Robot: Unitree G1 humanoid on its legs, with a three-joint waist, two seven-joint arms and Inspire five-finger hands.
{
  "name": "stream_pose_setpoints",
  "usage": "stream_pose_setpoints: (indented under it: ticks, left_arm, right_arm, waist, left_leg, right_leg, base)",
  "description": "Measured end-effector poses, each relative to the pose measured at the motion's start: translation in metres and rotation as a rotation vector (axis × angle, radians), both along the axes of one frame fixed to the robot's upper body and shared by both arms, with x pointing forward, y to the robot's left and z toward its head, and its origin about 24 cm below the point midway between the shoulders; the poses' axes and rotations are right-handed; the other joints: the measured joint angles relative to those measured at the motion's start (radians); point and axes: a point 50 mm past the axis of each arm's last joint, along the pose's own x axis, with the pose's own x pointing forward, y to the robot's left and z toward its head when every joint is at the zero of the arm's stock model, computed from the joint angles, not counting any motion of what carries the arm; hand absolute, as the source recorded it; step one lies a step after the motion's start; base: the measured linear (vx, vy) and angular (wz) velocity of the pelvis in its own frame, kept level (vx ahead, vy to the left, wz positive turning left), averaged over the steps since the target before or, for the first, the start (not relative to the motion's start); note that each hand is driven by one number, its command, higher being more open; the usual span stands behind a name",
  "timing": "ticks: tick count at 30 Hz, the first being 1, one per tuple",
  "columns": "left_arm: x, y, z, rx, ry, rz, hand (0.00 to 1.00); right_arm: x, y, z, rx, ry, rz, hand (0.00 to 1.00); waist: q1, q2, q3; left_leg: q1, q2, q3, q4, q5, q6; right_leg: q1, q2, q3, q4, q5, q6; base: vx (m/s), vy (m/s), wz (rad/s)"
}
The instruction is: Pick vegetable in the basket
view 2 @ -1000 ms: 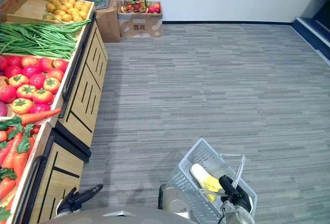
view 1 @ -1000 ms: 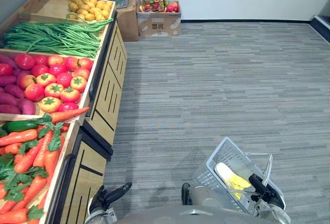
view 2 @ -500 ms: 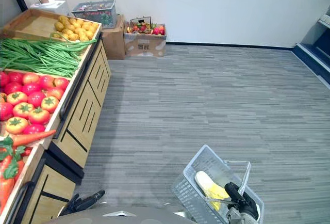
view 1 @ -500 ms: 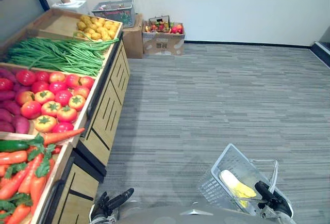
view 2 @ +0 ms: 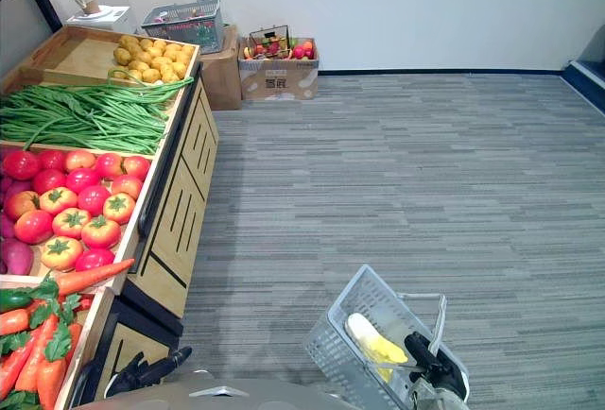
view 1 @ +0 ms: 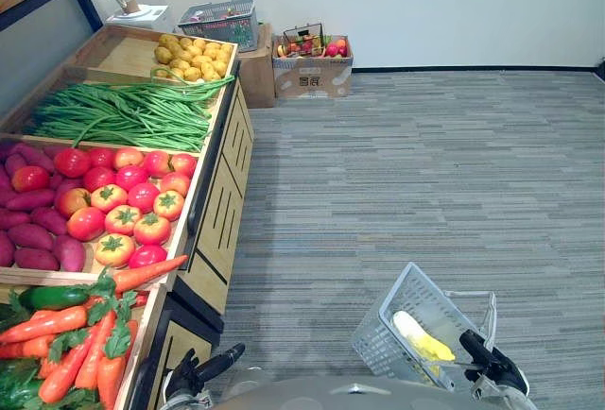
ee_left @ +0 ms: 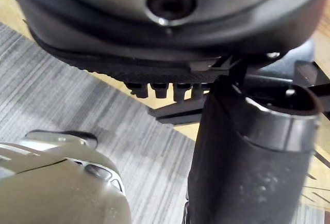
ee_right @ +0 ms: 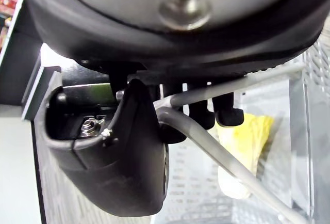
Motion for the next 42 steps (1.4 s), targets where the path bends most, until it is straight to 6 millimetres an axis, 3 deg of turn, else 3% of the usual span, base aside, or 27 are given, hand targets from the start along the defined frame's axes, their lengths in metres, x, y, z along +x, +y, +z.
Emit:
stream_pose_setpoints:
  ticks: [6,12,14,16,17,19,20,23,25,27,29,30,31,33,35,39,42]
  left_arm:
    - [0.003,0.002,0.001,0.005,-0.006,-0.003,1.0]
    - [-0.002,0.007,0.002,0.019,0.004,0.001,1.0]
    - [-0.005,0.006,0.001,0.015,0.011,0.003,1.0]
    - [-0.01,0.006,0.0,0.013,0.023,0.006,1.0]
    - [-0.013,0.006,0.0,0.007,0.032,-0.004,1.0]
    - [-0.019,0.005,-0.001,-0.016,0.044,-0.006,1.0]
    - [-0.019,0.006,-0.001,-0.027,0.045,-0.013,1.0]
    - [-0.015,0.01,0.001,-0.005,0.037,-0.009,1.0]
    - [-0.011,0.011,0.002,0.006,0.03,-0.007,1.0]
    - [0.001,0.013,0.003,0.017,0.004,-0.008,1.0]
    - [0.009,0.015,0.005,0.027,-0.019,0.007,1.0]
    - [0.013,0.021,0.009,0.052,-0.039,0.004,1.0]
    - [0.015,0.024,0.01,0.062,-0.046,0.004,1.0]
    - [0.024,0.007,0.008,0.018,-0.076,0.009,1.0]
    - [0.027,-0.002,0.007,-0.005,-0.089,0.013,1.0]
    - [0.029,-0.005,0.008,-0.016,-0.105,0.014,1.0]
    - [0.019,0.003,0.008,0.001,-0.087,0.062,1.0]
  right_arm:
    - [0.008,0.004,0.0,0.0,0.0,0.041,0.0]
    - [0.009,0.009,-0.004,0.01,0.027,0.073,0.0]
    - [0.008,0.009,-0.005,0.011,0.039,0.067,0.0]
    - [0.008,0.009,-0.006,0.012,0.042,0.066,0.0]
    - [0.008,0.009,-0.006,0.01,0.042,0.061,0.0]
    - [0.006,0.009,-0.006,0.009,0.048,0.058,0.0]
    - [0.006,0.01,-0.007,0.013,0.048,0.058,0.0]
    - [0.005,0.013,-0.007,0.019,0.041,0.059,0.0]
    - [0.005,0.012,-0.007,0.017,0.038,0.055,0.0]
    - [0.002,0.012,-0.007,0.023,0.039,0.042,0.0]
    - [-0.001,0.009,-0.006,0.019,0.031,0.02,0.0]
    - [-0.008,0.01,-0.006,0.018,0.038,0.014,0.0]
    - [-0.011,0.01,-0.005,0.015,0.037,0.008,0.0]
    - [-0.019,0.001,0.001,-0.017,0.028,-0.026,0.0]
    - [-0.012,0.002,0.005,-0.021,-0.012,-0.023,0.0]
    - [-0.001,0.004,0.009,-0.025,-0.056,-0.004,0.0]
    - [0.005,0.008,0.01,-0.01,-0.086,-0.013,0.0]
  waist:
    - [0.003,-0.013,-0.002]
    - [0.02,-0.038,-0.001]
    - [0.03,-0.029,-0.001]
    - [0.029,-0.033,0.008]
    - [0.028,-0.039,0.016]
    - [0.026,-0.055,0.027]
    - [0.028,-0.049,0.031]
    - [0.027,-0.062,0.034]
    - [0.021,-0.056,0.032]
    - [0.013,-0.043,0.035]
    - [0.004,-0.025,0.044]
    - [0.006,-0.056,0.035]
    - [0.009,-0.064,0.038]
    - [0.025,-0.003,0.032]
    - [0.031,0.008,0.029]
    - [0.06,-0.009,0.022]
    - [0.061,-0.045,0.001]
  left_leg:
    - [0.007,-0.005,0.027,-0.053,0.022,0.003]
    - [-0.004,-0.002,0.033,-0.025,0.002,0.018]
    - [-0.004,0.002,0.025,-0.008,-0.028,0.023]
    - [0.007,-0.009,0.0,-0.009,-0.036,0.035]
    - [0.021,-0.026,-0.019,-0.009,-0.041,0.043]
    - [0.04,-0.053,-0.058,-0.011,-0.047,0.056]
    - [0.052,-0.058,-0.081,-0.013,-0.048,0.066]
    - [0.061,-0.059,-0.165,-0.011,-0.05,0.077]
    - [0.046,-0.059,-0.226,-0.01,-0.051,0.075]
    - [-0.005,-0.058,-0.337,0.006,-0.057,0.064]
    - [-0.051,-0.05,-0.427,0.064,-0.08,0.033]
    - [-0.082,-0.07,-0.487,0.116,-0.113,-0.003]
    - [-0.09,-0.08,-0.514,0.138,-0.125,-0.018]
    - [-0.11,-0.032,-0.596,0.165,-0.139,-0.054]
    - [-0.113,-0.009,-0.609,0.146,-0.128,-0.071]
    - [-0.114,0.028,-0.671,0.076,-0.102,-0.113]
    - [-0.116,0.033,-0.719,0.039,-0.087,-0.134]
  right_leg:
    - [-0.027,0.001,0.022,-0.02,0.042,0.012]
    - [-0.04,-0.001,0.032,0.007,0.061,0.021]
    - [-0.073,0.002,0.031,0.101,0.06,0.022]
    - [-0.146,-0.004,0.03,0.291,0.063,0.027]
    - [-0.175,-0.019,0.03,0.395,0.08,0.047]
    - [-0.204,-0.037,0.034,0.516,0.117,0.037]
    - [-0.225,-0.04,0.039,0.575,0.141,0.039]
    - [-0.247,-0.006,0.054,0.59,0.016,-0.002]
    - [-0.263,0.028,0.086,0.505,-0.026,0.0]
    - [-0.295,0.091,0.22,0.332,-0.026,-0.002]
    - [-0.296,0.128,0.305,0.237,-0.021,-0.001]
    - [-0.281,0.121,0.359,0.171,-0.012,0.006]
    - [-0.282,0.114,0.351,0.188,-0.004,0.041]
    - [-0.282,0.153,0.227,0.253,-0.061,-0.005]
    - [-0.277,0.167,0.157,0.294,-0.097,-0.031]
    - [-0.275,0.192,0.072,0.327,-0.145,-0.072]
    - [-0.269,0.194,0.02,0.357,-0.185,-0.095]
  base:
    - [0.0,0.038,-0.15]
    - [-0.03,0.071,-0.04]
    - [-0.08,0.092,0.11]
    - [-0.08,0.134,0.4]
    - [-0.04,0.132,0.47]
    - [0.01,0.102,0.64]
    - [0.04,0.066,0.82]
    - [0.07,-0.026,0.79]
    - [0.11,-0.139,0.98]
    - [0.13,-0.22,1.33]
    - [0.2,-0.356,1.49]
    - [0.24,-0.451,1.46]
    - [0.23,-0.406,1.54]
    - [0.2,-0.326,1.2]
    - [0.14,-0.269,0.93]
    - [0.15,-0.308,0.72]
    - [0.15,-0.171,0.55]
